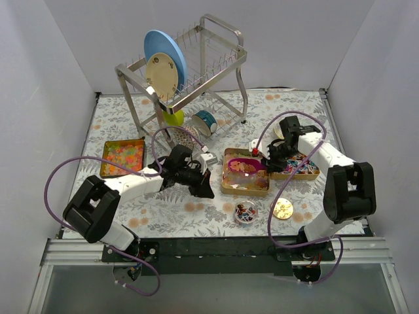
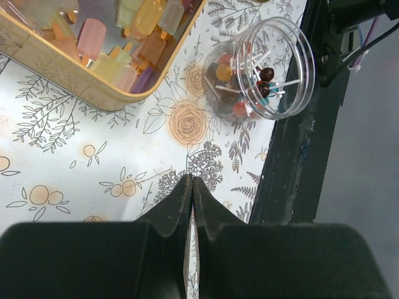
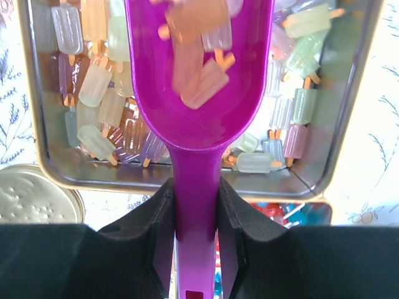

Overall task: Pack the candies
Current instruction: Scoop the fake candies from the storage box.

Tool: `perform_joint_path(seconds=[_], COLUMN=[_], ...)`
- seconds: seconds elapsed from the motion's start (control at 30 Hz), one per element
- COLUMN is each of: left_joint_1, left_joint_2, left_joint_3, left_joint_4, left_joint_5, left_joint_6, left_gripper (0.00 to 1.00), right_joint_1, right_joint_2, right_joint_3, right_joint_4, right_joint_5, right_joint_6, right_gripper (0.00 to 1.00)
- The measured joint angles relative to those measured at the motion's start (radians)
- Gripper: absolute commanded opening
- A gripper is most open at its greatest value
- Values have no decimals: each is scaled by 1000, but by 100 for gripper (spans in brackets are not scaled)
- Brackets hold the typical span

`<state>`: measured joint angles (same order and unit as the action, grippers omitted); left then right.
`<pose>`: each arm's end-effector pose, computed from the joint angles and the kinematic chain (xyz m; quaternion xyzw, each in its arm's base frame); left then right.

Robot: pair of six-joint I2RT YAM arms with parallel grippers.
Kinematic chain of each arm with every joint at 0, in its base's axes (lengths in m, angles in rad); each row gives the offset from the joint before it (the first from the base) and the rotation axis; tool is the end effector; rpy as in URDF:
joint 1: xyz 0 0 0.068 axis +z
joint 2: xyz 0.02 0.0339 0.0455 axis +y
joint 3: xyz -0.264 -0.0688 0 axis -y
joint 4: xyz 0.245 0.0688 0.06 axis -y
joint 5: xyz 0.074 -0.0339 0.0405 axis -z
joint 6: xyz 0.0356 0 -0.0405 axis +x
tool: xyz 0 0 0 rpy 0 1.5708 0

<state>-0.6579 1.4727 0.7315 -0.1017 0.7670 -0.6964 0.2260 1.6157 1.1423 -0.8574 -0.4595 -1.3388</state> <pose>0.2078 -0.1918 0.1807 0.1165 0.8690 -0.4793 0.0382 0.2912 0.0832 0.2161 -0.7009 0.6664 0.1304 0.2184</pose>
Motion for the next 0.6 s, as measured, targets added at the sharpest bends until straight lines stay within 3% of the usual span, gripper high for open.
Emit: perform_joint_path(seconds=[0.33,0.47,0.6], left_joint_1=[2,3,4], left_joint_2=[47,50,50], left_joint_3=[50,64,70], left_joint_4=[-106,-123,-119], left_joint_5=[-23,-30,-40], left_joint_6=[79,97,106], left_gripper=[6,14,16], right_joint_1=[-64,-72,-74], right_joint_2=[-112,-176,-275], right_joint_3=[-132,-131,-121], right_joint_4=[83,76,9], right_joint_5=[-114,-121,-110], right_joint_6=[63,76,39], right_gripper=[1,1,1])
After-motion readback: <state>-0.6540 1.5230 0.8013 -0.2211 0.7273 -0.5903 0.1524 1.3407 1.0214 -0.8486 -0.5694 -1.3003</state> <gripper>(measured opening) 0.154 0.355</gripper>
